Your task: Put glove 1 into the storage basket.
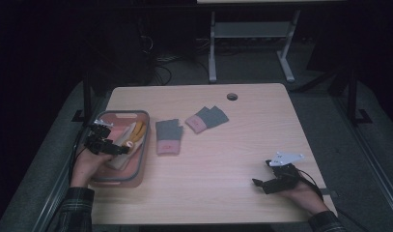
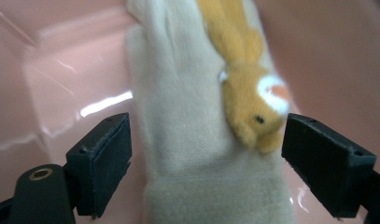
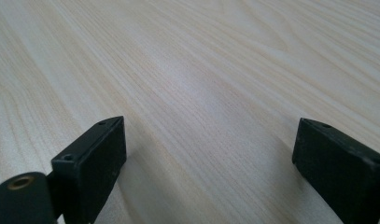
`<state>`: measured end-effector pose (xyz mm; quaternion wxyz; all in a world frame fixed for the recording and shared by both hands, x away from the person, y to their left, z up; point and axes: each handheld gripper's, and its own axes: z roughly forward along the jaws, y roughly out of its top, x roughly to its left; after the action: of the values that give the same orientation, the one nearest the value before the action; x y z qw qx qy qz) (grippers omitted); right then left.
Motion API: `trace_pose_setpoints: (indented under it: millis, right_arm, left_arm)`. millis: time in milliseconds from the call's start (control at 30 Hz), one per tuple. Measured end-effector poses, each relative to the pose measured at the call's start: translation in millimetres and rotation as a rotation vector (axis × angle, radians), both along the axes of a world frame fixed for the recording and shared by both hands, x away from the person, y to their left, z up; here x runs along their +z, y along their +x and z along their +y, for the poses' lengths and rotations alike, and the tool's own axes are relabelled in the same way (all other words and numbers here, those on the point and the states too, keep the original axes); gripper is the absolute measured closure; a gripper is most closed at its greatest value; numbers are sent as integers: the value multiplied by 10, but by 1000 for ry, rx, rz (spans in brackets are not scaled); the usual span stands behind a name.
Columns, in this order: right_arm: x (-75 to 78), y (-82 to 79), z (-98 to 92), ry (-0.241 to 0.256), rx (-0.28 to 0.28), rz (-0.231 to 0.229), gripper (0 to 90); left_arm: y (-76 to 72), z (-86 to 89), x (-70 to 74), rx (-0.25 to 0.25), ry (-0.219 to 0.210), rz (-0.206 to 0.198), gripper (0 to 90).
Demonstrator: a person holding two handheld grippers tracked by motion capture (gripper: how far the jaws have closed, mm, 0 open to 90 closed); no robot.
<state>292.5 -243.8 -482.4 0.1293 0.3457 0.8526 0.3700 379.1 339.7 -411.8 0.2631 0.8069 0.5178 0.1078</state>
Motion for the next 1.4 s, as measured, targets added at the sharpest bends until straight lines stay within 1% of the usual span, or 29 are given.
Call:
trace_pose_setpoints:
  millis: [33,167,233,367,400,433,567,600,667,767,900,1033,1067,1100,1400]
  right_arm:
    - [0,0,0,1,0,0,96]
    - [0,0,0,0,0,0,96]
    - [0,0,0,1,0,0,96]
    - [0,0,0,0,0,0,96]
    - [0,0,0,0,0,0,96]
    - [0,0,0,0,0,0,96]
    - [0,0,0,1,0,1,96]
    - [0,0,0,1,0,1,96]
    - [0,0,0,0,0,0,96]
    - [0,0,0,0,0,0,96]
    - [0,0,0,0,0,0,96]
    - [0,0,0,1,0,0,96]
    - [0,0,0,0,0,0,96]
    - [-1,1,-2,-3,2,-2,96]
    - [0,0,0,0,0,0,96]
  left_arm:
    - [-14,12,38,2,-2,-20,143]
    - [-59,27,144,-16,-25,-61,136]
    - [-79,8,186,-23,-45,-75,133]
    - [-106,-69,266,-58,-72,-95,133]
    - [-113,-91,278,-60,-81,-99,133]
    - [-115,-107,291,-72,-83,-101,133]
    - [-142,-234,354,-112,-105,-109,133]
    - [-150,-278,369,-125,-117,-116,133]
    - [-167,-345,394,-141,-124,-123,133]
    - [-200,-484,427,-170,-148,-127,134]
    - [-237,-659,448,-205,-162,-127,134]
    - [-284,-837,449,-232,-167,-129,134]
    - [-293,-874,446,-232,-174,-130,134]
    - [-309,-924,448,-244,-168,-128,135]
    - [-468,-1302,428,-303,-178,-147,138]
